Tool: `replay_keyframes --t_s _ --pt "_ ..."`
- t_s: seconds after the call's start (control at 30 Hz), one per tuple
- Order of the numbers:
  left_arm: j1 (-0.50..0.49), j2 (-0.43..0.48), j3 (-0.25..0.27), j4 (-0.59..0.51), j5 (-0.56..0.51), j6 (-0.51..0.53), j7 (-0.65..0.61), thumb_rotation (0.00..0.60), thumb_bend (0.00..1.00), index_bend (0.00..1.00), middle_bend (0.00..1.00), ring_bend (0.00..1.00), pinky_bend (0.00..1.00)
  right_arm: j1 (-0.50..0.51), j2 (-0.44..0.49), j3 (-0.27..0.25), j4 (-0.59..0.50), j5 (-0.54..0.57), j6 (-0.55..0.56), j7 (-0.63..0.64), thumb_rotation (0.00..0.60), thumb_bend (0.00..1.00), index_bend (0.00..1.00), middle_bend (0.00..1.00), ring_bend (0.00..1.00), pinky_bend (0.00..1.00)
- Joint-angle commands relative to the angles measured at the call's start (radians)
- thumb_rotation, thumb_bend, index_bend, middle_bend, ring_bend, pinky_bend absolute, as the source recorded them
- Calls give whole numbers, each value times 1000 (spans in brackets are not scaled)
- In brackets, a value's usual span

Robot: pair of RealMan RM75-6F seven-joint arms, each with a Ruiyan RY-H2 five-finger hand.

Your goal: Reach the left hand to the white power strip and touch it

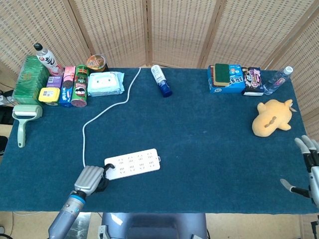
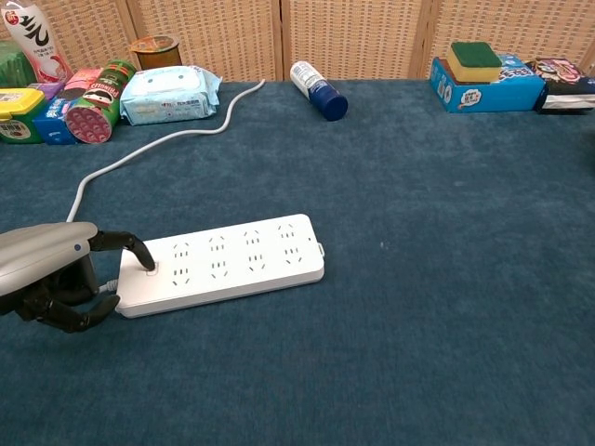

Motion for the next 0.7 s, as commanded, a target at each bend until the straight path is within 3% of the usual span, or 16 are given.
replay_keyframes --t_s 0.03,0.23,0.5,0.6,0.63,0.7 --pt "-4 -3 2 3 -4 1 -1 600 540 255 1000 1000 1000 -1 1 0 1 0 1 2 600 0 37 10 0 0" --pt "-3 7 10 -12 20 14 -32 600 539 256 1000 1000 1000 -1 1 1 2 2 2 1 600 0 37 11 0 0" --pt "36 81 31 -66 167 110 -127 600 516 256 1000 1000 1000 2 -2 -1 1 1 -4 -6 600 0 37 11 0 0" --pt "72 132 31 -75 259 209 -172 600 492 246 1000 1000 986 2 -3 -3 -1 -4 -4 -13 600 0 37 10 0 0" --pt "84 147 35 -69 288 238 -186 600 469 210 995 978 939 2 -3 -3 -2 -4 -4 -15 600 0 37 10 0 0" --pt "107 180 47 -57 326 281 -204 600 395 78 837 765 729 2 -4 -4 -3 -4 -4 -18 600 0 37 10 0 0"
